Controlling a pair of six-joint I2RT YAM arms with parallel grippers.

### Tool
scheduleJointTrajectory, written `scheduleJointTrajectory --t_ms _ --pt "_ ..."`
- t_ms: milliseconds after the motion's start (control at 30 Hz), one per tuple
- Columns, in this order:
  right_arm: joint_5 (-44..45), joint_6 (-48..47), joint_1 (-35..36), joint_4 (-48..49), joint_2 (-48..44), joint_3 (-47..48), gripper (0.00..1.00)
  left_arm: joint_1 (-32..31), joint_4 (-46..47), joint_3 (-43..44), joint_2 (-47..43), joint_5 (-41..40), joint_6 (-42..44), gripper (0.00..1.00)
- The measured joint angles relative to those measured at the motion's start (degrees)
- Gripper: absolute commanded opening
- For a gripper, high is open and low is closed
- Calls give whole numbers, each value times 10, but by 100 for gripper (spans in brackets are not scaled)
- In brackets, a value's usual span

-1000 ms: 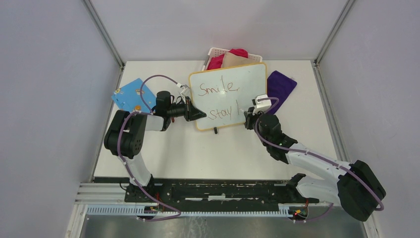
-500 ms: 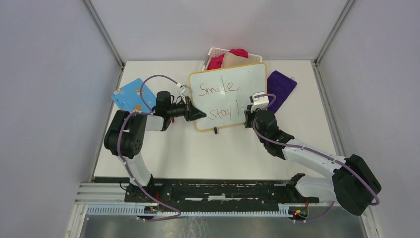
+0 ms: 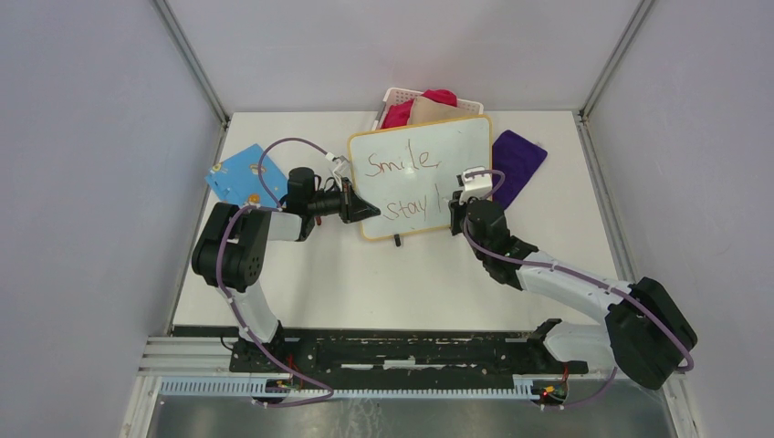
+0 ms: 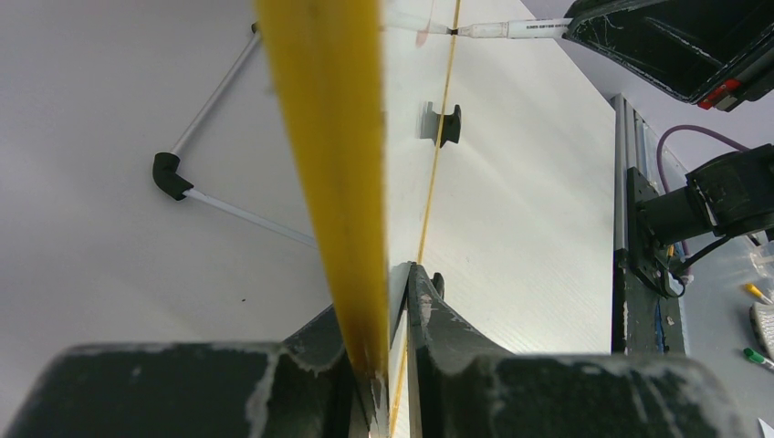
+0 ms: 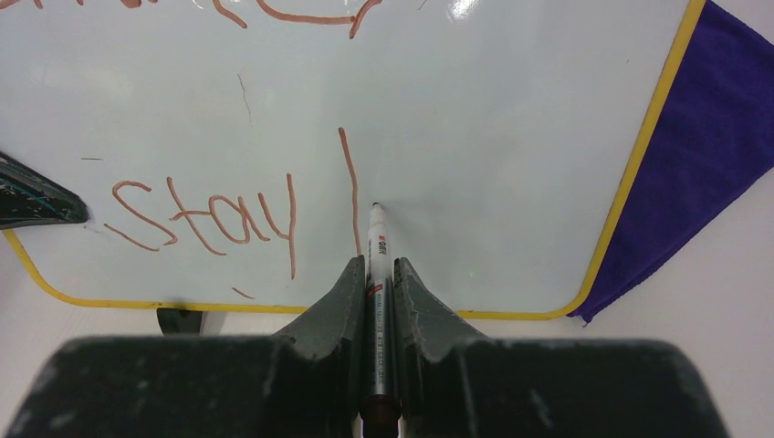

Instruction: Write a sentence on the whiteboard

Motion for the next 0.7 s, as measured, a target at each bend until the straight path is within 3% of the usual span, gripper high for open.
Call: scheduleJointTrajectory --t_ms 700 --pt "-41 18 1 0 5 1 0 0 0 0 0 0 0 2"
